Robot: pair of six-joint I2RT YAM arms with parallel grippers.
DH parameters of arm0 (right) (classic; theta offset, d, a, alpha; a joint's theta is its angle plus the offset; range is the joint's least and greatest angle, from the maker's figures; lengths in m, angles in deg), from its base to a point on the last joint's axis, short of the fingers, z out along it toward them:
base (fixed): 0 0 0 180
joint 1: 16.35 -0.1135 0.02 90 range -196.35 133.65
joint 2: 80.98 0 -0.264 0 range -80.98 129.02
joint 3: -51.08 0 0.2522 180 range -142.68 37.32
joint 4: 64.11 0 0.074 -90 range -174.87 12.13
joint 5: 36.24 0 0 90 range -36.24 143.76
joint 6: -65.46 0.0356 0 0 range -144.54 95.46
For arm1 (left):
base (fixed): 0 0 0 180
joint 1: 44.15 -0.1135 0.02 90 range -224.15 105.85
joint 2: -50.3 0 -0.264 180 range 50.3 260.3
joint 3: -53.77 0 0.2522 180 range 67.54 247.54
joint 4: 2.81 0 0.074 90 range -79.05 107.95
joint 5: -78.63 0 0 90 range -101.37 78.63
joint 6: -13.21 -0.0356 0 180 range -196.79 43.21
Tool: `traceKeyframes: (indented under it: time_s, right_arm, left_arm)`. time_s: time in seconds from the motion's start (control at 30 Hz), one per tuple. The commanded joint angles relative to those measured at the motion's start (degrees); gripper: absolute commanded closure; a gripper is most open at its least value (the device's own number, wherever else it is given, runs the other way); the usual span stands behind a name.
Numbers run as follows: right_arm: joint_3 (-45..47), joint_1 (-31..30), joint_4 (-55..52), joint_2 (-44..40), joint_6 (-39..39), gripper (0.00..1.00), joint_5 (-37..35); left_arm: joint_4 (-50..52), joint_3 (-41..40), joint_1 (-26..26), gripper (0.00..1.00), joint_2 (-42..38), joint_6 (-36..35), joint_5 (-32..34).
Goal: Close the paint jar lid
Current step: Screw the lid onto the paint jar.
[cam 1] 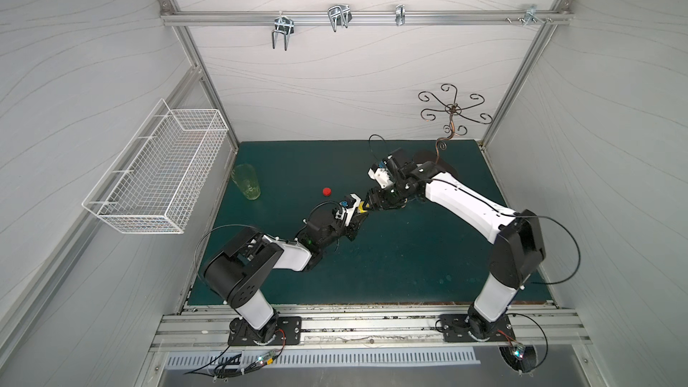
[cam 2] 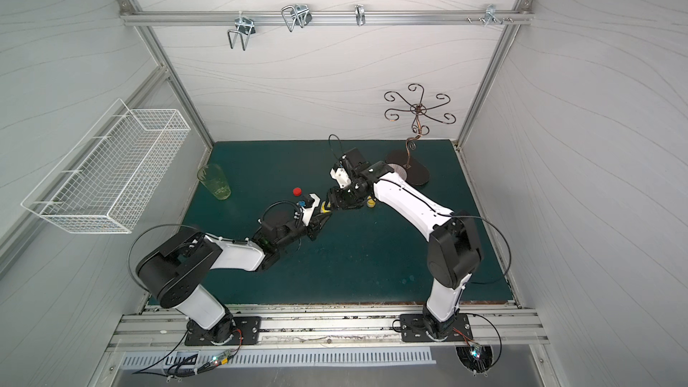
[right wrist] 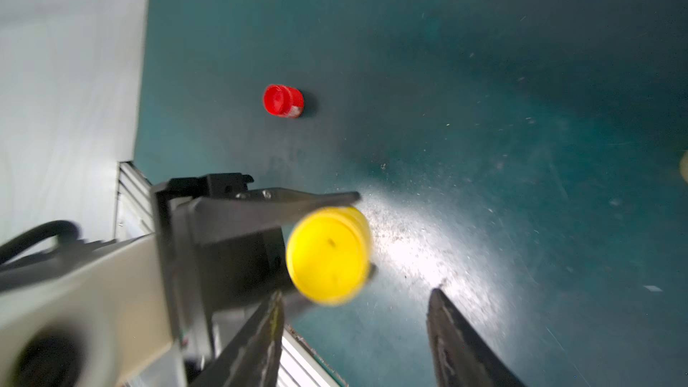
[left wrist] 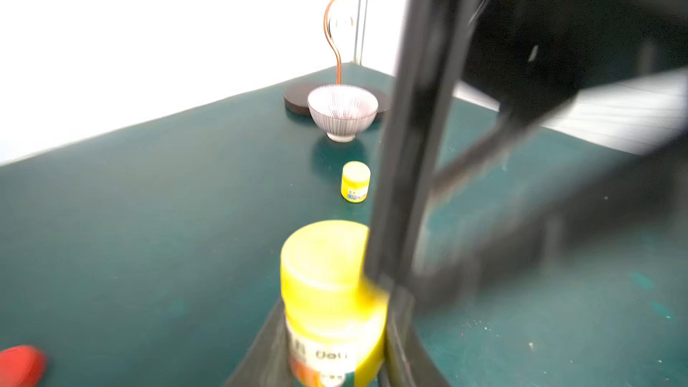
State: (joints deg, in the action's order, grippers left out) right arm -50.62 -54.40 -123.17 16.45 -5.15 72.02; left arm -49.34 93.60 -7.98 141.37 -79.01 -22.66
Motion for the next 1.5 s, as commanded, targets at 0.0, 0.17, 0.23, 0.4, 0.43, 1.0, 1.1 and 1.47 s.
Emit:
traceKeyframes:
  time_s: [0.0,0.17,0.23,0.4,0.43,1.0,1.1,1.47]
  right_arm:
    - [-1.4,0.6,-4.7,-3.0,-2.2,0.35,1.4]
    - [-1.9,-1.9,-4.9,-2.2,-3.7,0.34,1.6]
    - [-2.7,-3.0,-5.0,-1.0,-4.2,0.35,1.6]
    - [-4.8,-4.8,-4.9,1.9,-4.5,0.34,1.1]
    - [-5.3,-4.9,-5.1,2.5,-4.5,0.34,0.8]
    - [-5.9,-5.5,-3.9,7.0,-4.8,0.52,2.0]
    - [-6.2,-5.5,-3.8,7.6,-4.9,0.6,2.7]
    - [-4.9,-4.5,-3.9,7.1,-6.4,0.81,0.5]
  left_arm:
    - [-3.8,-1.0,0.0,0.98,-3.6,-1.1,-0.8]
    - [-4.8,-2.6,0.2,0.98,-4.8,0.0,-0.8]
    - [-4.7,-2.6,0.7,0.98,-5.0,0.0,-0.7]
    - [-4.5,-2.6,1.7,0.98,-5.4,-0.2,0.2]
    - [-4.3,-2.5,1.7,0.98,-5.6,-0.1,0.0]
    - [-3.4,-2.7,2.2,0.98,-6.9,-0.7,0.7]
    - [-3.5,-2.5,2.3,0.98,-6.9,-1.0,0.8]
    - [-4.8,-3.0,2.3,0.78,-7.3,1.7,5.5]
